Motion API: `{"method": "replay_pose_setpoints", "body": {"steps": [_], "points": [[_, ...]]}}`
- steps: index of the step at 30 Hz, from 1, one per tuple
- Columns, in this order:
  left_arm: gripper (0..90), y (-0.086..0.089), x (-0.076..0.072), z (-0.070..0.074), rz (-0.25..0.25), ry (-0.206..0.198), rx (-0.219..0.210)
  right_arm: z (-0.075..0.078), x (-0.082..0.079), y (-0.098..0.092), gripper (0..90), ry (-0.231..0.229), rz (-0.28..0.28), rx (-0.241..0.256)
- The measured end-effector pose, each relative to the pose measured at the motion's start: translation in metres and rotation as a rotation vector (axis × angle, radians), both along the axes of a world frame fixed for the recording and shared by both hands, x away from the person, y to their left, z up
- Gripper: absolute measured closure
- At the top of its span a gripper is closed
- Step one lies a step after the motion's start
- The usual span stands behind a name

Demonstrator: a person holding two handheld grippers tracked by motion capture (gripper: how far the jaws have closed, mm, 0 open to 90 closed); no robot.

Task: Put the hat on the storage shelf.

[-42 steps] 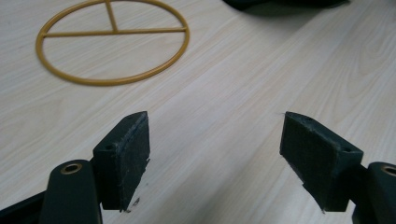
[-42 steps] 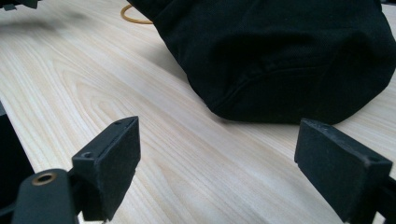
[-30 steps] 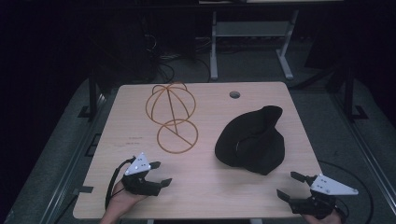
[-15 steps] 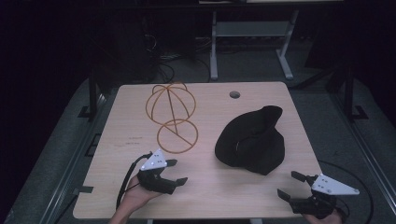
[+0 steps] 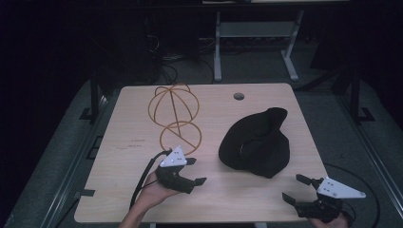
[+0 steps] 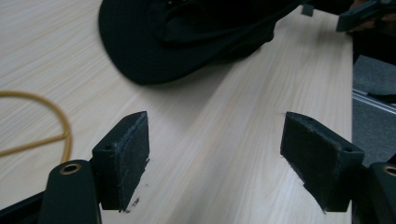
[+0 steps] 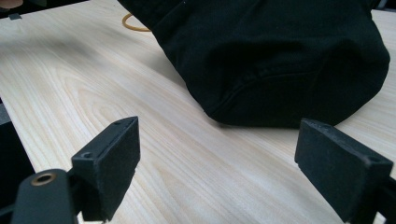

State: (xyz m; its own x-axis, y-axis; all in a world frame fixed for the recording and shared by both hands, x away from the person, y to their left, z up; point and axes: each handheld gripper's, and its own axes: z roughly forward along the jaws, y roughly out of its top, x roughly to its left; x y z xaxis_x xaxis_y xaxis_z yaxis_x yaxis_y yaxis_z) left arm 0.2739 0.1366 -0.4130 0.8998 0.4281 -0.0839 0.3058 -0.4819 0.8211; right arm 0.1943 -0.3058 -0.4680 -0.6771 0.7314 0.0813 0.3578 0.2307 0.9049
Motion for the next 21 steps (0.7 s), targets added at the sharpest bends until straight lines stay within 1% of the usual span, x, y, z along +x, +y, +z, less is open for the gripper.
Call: {"method": "replay_pose_setpoints", "body": {"steps": [3,7,10,15,16,20,21], "points": [[22.9,-0.010,0.002,0.002,-0.020,-0.001,0.006,0.000,0.000,0.000,13.8,0.000,0.000,-0.001],[22.6,-0.022,0.006,0.004,-0.040,0.004,0.001,0.001,0.000,-0.001,13.8,-0.008,-0.005,0.006],[22.3,-0.031,0.008,0.004,-0.057,0.004,0.017,0.001,0.000,-0.002,13.8,-0.002,-0.004,0.005],[21.6,-0.044,0.011,0.005,-0.081,0.003,0.016,0.003,-0.001,-0.003,13.8,-0.009,-0.007,0.011],[21.5,-0.047,0.011,0.005,-0.088,0.005,0.022,0.003,-0.001,-0.003,13.7,-0.008,-0.009,0.015],[20.7,-0.056,0.013,0.006,-0.099,0.006,0.033,0.002,-0.001,-0.004,13.7,-0.009,-0.007,0.014],[20.5,-0.058,0.014,0.006,-0.100,0.006,0.027,0.003,-0.001,-0.004,13.8,-0.010,-0.006,0.015]]}}
